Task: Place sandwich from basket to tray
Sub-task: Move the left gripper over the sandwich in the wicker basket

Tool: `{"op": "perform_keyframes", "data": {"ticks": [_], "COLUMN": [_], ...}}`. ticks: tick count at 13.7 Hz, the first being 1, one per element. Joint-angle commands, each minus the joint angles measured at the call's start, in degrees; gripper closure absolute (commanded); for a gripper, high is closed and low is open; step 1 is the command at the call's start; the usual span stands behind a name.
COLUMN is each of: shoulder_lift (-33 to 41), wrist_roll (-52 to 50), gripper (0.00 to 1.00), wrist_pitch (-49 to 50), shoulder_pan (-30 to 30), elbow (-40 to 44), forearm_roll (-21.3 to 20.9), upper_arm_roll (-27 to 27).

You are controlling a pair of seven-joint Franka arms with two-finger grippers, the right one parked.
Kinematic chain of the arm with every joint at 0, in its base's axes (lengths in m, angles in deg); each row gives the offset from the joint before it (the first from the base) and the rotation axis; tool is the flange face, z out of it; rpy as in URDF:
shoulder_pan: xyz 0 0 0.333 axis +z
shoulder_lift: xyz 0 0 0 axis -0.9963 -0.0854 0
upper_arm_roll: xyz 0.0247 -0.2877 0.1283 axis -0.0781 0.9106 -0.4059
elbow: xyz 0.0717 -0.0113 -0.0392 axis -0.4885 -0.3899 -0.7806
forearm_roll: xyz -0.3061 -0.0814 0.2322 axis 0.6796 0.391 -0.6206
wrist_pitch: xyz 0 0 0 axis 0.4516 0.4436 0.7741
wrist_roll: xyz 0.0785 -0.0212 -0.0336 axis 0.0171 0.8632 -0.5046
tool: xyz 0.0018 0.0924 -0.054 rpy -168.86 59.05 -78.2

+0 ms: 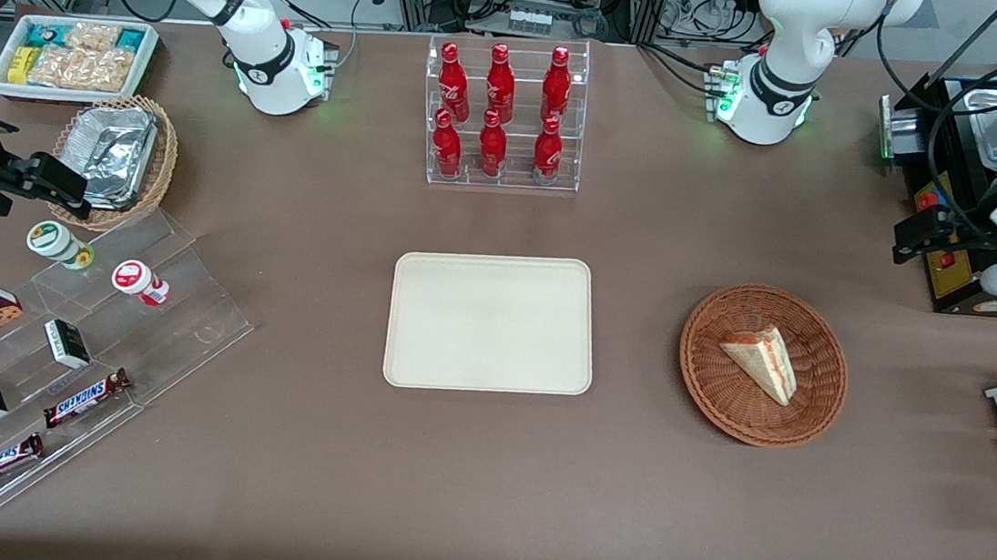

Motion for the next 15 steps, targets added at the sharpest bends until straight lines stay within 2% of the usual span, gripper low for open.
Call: {"op": "perform_keyframes", "data": {"ticks": [1, 11, 15], "shoulder_lift": [-0.4, -0.6, -3.8], "wrist_roll": [-0.6, -26.5, -35.5], "gripper": [0.00, 0.00, 0.00], "wrist_pitch": [-5.7, -42.8, -49.5], "shoulder_pan": [-0.3, -1.0, -3.3], "elbow": [-5.6, -31.8, -35.2], "forearm_roll": [-0.9, -0.8, -0.4], "upper_arm_roll": [-0.2, 0.3, 1.0]}}
